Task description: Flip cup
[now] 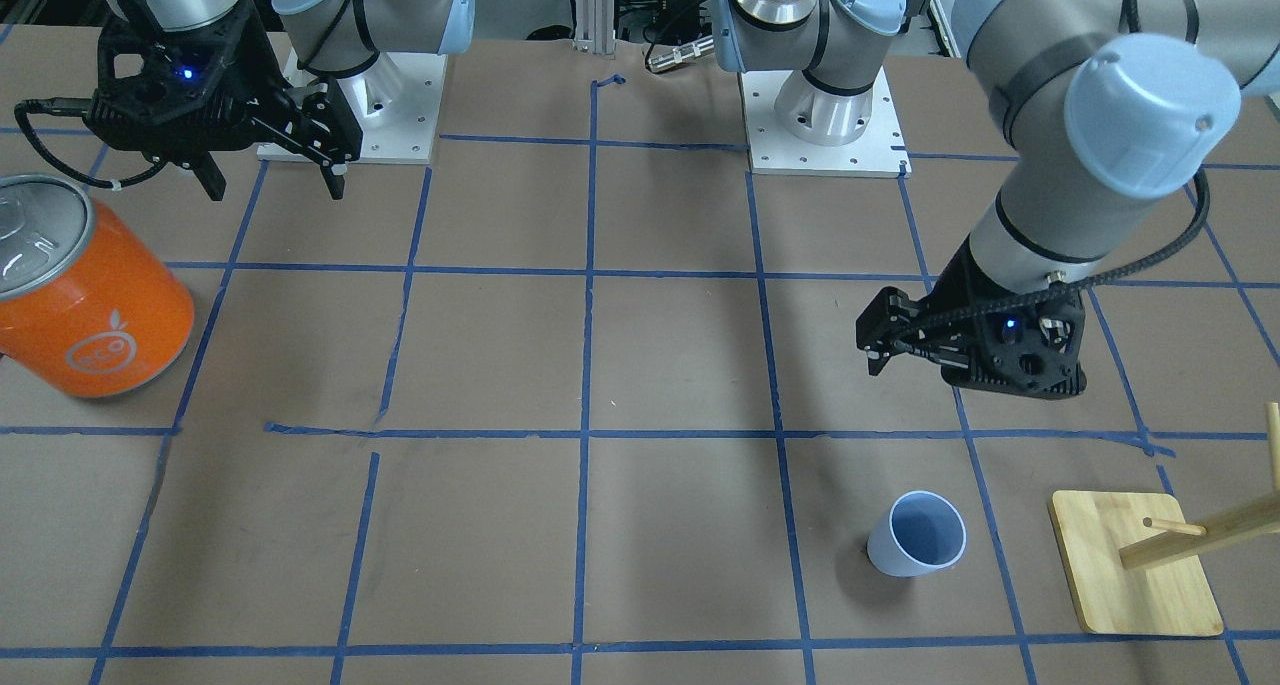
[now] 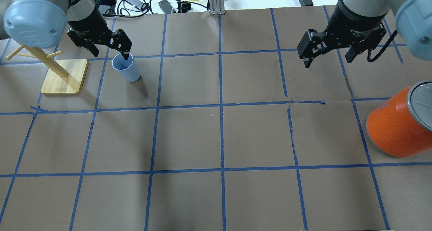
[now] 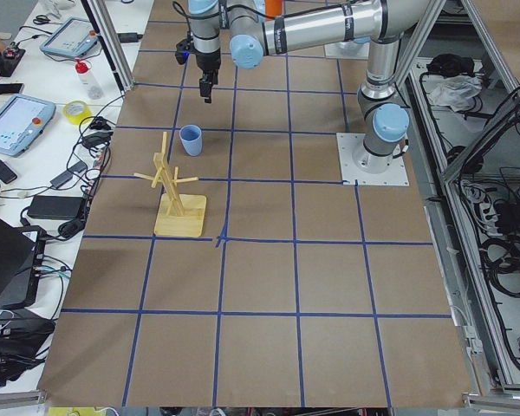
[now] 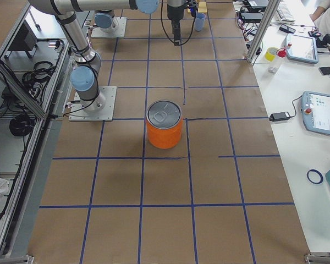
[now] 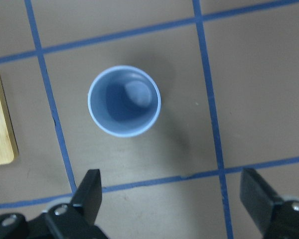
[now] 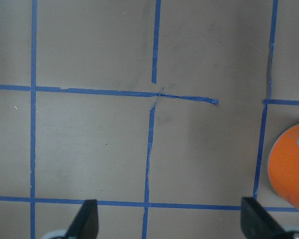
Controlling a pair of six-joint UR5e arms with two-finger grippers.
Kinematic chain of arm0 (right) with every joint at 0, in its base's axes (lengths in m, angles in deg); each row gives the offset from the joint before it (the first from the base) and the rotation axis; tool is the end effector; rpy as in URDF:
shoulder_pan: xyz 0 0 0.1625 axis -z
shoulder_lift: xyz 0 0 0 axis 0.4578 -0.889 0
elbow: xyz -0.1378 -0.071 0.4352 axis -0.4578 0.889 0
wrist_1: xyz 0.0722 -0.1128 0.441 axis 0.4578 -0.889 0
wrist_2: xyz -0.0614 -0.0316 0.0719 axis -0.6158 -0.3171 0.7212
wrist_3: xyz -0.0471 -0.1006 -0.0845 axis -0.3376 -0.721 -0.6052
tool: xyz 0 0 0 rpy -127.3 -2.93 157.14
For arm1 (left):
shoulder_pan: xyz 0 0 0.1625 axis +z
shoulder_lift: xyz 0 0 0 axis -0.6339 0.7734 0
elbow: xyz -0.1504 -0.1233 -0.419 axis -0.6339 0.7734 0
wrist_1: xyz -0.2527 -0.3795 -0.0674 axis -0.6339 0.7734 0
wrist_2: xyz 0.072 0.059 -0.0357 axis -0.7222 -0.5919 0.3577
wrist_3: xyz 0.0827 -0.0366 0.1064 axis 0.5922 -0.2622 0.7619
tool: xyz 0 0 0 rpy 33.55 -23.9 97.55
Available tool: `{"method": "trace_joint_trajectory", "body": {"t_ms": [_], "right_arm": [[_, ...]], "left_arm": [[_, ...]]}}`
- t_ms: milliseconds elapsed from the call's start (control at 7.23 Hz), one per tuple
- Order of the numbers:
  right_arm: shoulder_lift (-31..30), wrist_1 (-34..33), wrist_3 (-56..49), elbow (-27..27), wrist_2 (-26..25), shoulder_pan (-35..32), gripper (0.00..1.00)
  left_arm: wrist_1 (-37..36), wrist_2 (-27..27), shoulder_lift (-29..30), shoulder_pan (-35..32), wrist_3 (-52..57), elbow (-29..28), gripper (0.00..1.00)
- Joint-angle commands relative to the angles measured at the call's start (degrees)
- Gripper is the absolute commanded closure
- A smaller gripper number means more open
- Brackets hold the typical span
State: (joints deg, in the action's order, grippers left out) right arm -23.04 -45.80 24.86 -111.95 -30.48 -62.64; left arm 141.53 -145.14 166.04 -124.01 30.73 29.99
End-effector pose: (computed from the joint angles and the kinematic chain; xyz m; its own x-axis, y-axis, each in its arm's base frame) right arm 0.1290 -0.5202 0.5106 -0.9976 -0.0640 0.0275 -0.0653 0.9965 -0.0514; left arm -0.0733 -0.6382 0.4234 -0.9910 0.1330 -0.0136 0.1332 0.9908 -0.0233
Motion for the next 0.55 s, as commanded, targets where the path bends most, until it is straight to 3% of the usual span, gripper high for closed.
{"method": "trace_joint_trajectory", "body": {"t_ms": [0, 415], "right_arm": [[0.00, -0.02, 0.00, 0.10, -0.03, 0.07, 0.00], [0.00, -0.02, 0.00, 0.01, 0.06, 0.07, 0.00]], "left_arm": [[7.63, 1.16, -6.51, -0.14, -2.61, -0.25, 0.00], [9.76, 0.99, -8.90, -2.50, -3.23, 0.62, 0.00]]}}
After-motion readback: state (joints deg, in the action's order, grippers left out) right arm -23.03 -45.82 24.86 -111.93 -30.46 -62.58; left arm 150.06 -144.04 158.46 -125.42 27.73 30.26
